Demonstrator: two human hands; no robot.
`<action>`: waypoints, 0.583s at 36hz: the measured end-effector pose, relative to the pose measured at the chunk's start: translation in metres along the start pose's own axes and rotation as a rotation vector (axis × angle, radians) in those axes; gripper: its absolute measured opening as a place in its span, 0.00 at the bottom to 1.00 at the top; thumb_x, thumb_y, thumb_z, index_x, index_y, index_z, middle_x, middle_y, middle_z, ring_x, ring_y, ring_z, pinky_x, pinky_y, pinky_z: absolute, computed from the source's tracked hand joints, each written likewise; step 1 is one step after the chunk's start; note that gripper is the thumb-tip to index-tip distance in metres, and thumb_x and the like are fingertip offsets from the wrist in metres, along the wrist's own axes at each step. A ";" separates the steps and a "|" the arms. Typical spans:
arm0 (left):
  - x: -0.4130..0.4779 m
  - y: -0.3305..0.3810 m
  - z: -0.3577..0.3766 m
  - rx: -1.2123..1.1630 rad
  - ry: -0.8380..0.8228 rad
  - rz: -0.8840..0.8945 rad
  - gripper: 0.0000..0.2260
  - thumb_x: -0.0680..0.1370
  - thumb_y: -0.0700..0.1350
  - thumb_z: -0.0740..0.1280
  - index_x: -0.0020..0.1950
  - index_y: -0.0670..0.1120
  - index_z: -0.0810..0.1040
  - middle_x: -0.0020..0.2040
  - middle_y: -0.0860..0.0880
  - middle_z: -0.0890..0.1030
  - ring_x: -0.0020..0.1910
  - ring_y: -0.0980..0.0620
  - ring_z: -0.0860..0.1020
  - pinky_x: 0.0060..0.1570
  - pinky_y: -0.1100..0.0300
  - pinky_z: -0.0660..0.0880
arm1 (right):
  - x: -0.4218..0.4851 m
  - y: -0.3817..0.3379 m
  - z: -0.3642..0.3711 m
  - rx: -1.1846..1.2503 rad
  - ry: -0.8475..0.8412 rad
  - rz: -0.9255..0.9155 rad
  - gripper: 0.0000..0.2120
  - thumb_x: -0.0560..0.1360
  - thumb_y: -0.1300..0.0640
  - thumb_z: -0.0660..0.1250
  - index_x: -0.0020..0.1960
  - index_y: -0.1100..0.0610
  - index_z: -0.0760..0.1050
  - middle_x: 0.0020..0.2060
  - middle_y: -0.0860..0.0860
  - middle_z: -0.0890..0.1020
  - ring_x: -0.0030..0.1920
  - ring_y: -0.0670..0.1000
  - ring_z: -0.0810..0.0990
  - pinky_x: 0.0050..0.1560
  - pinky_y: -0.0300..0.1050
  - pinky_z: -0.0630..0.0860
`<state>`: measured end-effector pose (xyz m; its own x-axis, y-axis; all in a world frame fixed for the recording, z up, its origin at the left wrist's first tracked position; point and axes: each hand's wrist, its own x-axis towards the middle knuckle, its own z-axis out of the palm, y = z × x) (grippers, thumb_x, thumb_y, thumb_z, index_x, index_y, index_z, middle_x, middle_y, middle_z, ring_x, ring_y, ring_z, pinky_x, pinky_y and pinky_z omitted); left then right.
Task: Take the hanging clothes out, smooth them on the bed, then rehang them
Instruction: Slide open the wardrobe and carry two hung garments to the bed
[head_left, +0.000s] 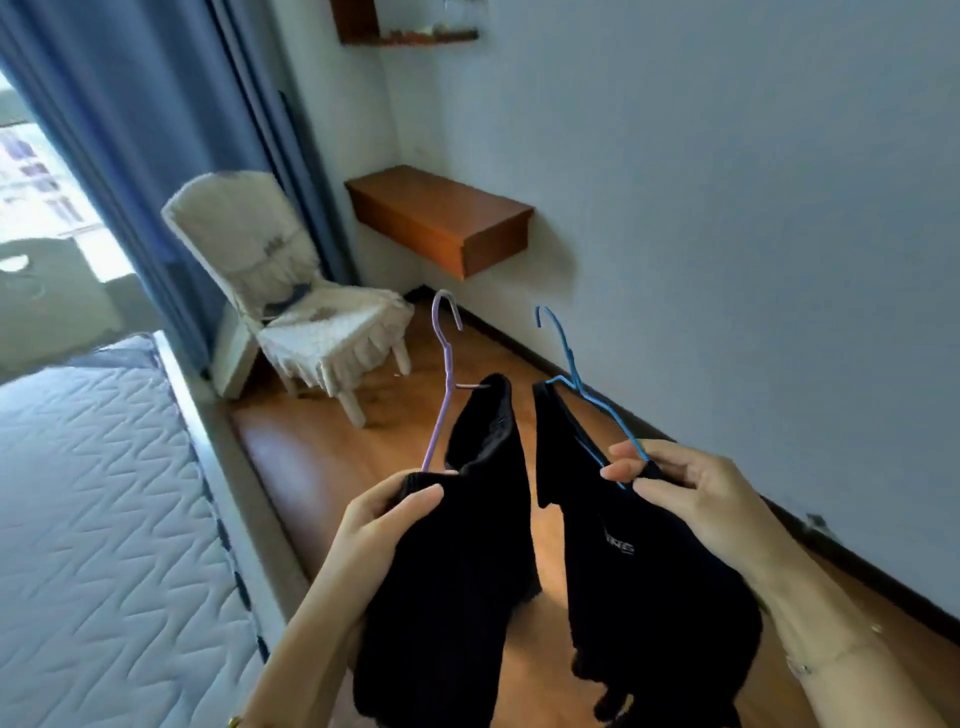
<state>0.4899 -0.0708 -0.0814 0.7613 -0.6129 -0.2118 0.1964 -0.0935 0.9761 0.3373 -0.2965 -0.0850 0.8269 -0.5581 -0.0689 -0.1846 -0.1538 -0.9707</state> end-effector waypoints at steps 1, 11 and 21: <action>0.005 0.002 -0.002 0.001 0.038 -0.003 0.08 0.76 0.38 0.65 0.47 0.44 0.84 0.39 0.45 0.85 0.38 0.50 0.83 0.37 0.64 0.79 | 0.012 -0.002 0.001 -0.012 -0.031 -0.003 0.13 0.74 0.68 0.64 0.45 0.53 0.83 0.46 0.41 0.85 0.50 0.39 0.82 0.49 0.26 0.74; 0.073 0.008 -0.065 -0.093 0.274 -0.010 0.08 0.68 0.33 0.71 0.45 0.41 0.84 0.36 0.43 0.82 0.31 0.52 0.81 0.31 0.66 0.77 | 0.161 -0.018 0.043 -0.062 -0.268 -0.077 0.11 0.73 0.68 0.66 0.44 0.56 0.83 0.42 0.45 0.86 0.45 0.38 0.83 0.41 0.22 0.72; 0.180 0.007 -0.174 -0.107 0.477 -0.002 0.16 0.62 0.36 0.70 0.49 0.39 0.85 0.48 0.35 0.83 0.40 0.50 0.81 0.39 0.70 0.77 | 0.363 -0.061 0.158 -0.141 -0.561 -0.151 0.12 0.72 0.71 0.67 0.47 0.56 0.83 0.38 0.51 0.86 0.45 0.46 0.84 0.45 0.25 0.74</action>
<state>0.7356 -0.0451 -0.1216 0.9543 -0.1822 -0.2371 0.2414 0.0017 0.9704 0.7329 -0.3609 -0.0875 0.9967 -0.0112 -0.0805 -0.0797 -0.3261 -0.9420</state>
